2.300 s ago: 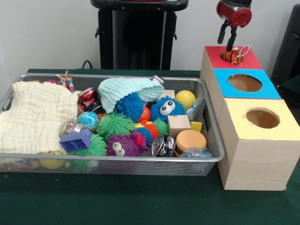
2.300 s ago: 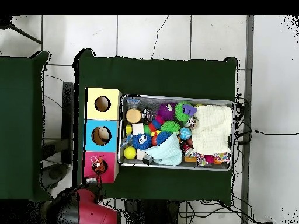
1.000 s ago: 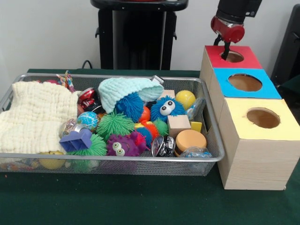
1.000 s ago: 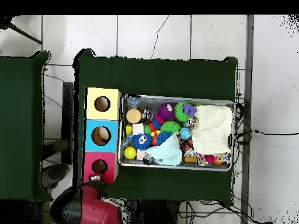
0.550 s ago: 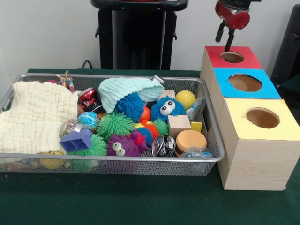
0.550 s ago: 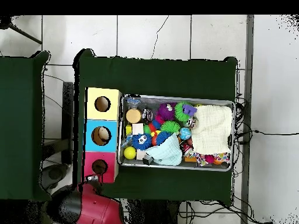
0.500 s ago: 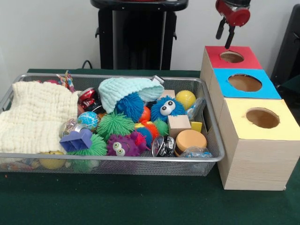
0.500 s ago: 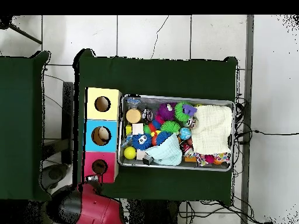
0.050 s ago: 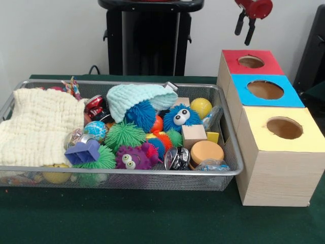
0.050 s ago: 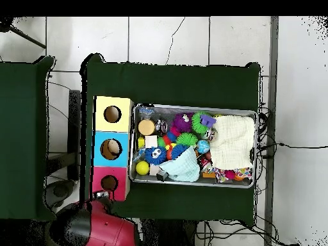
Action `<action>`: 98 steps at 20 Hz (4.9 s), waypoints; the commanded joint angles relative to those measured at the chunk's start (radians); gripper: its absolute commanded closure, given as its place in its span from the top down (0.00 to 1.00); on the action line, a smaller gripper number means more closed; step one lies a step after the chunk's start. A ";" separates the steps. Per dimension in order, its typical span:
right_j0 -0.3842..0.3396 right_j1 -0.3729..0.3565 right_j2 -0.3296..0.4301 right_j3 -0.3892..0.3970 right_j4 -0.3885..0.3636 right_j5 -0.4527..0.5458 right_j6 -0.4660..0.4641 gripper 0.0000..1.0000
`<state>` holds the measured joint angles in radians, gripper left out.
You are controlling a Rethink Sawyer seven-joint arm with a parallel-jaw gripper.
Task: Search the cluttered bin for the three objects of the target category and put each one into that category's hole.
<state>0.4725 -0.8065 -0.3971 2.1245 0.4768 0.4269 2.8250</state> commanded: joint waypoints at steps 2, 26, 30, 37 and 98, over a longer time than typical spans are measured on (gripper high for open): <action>-0.099 -0.001 0.098 0.032 -0.032 -0.132 0.030 1.00; -0.298 -0.007 0.143 -0.024 -0.239 -0.102 -0.031 1.00; -0.300 -0.030 0.111 -0.062 -0.289 -0.028 -0.062 1.00; -0.367 -0.005 0.150 -0.071 -0.350 -0.089 -0.076 1.00; -0.408 -0.055 0.178 -0.141 -0.680 -0.185 -0.189 1.00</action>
<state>0.1303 -0.7360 -0.4361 1.9132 -0.1037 0.0810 2.8242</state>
